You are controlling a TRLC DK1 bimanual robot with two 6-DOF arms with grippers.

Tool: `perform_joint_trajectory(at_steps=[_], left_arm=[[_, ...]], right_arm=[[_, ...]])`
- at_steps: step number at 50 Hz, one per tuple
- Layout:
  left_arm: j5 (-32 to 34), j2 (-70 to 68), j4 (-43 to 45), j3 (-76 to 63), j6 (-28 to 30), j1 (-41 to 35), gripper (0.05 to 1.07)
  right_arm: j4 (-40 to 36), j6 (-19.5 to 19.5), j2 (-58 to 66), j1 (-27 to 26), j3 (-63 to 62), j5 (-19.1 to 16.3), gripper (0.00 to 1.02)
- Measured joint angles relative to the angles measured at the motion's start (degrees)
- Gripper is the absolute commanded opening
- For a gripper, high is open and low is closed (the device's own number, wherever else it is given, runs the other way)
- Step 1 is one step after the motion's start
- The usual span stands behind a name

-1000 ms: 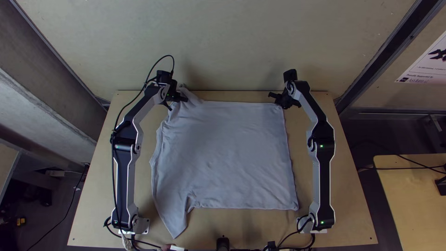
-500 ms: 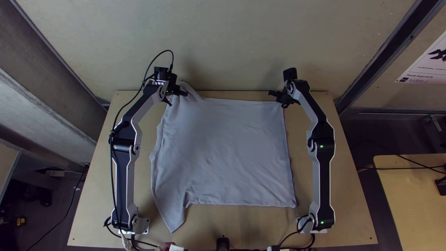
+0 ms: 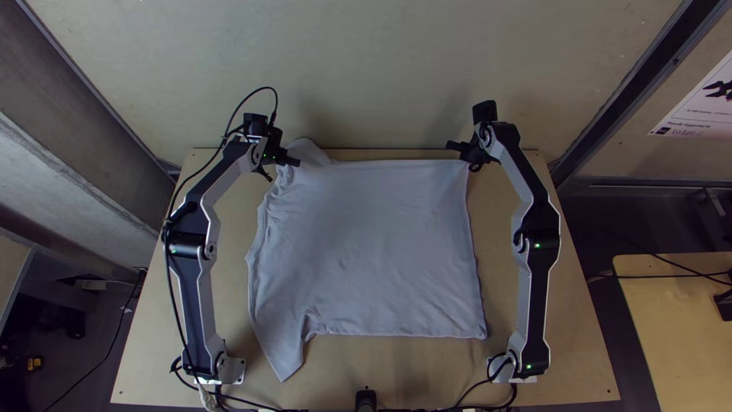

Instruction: Fold the t-shirt

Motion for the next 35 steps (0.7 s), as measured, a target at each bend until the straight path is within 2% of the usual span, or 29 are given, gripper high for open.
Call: perform_joint_trajectory(at_steps=[13, 35], left_arm=[[0.2, -8.8, 2.6, -10.9, 0.9, 0.1, 0.08], [0.2, -21.7, 4.2, -26.9, 1.4, 0.3, 0.08]], right_arm=[[-1.1, -0.7, -1.9, 0.0, -5.7, 1.1, 0.02], [-1.2, -0.9, -13.6, 1.0, -19.7, 2.5, 0.02]])
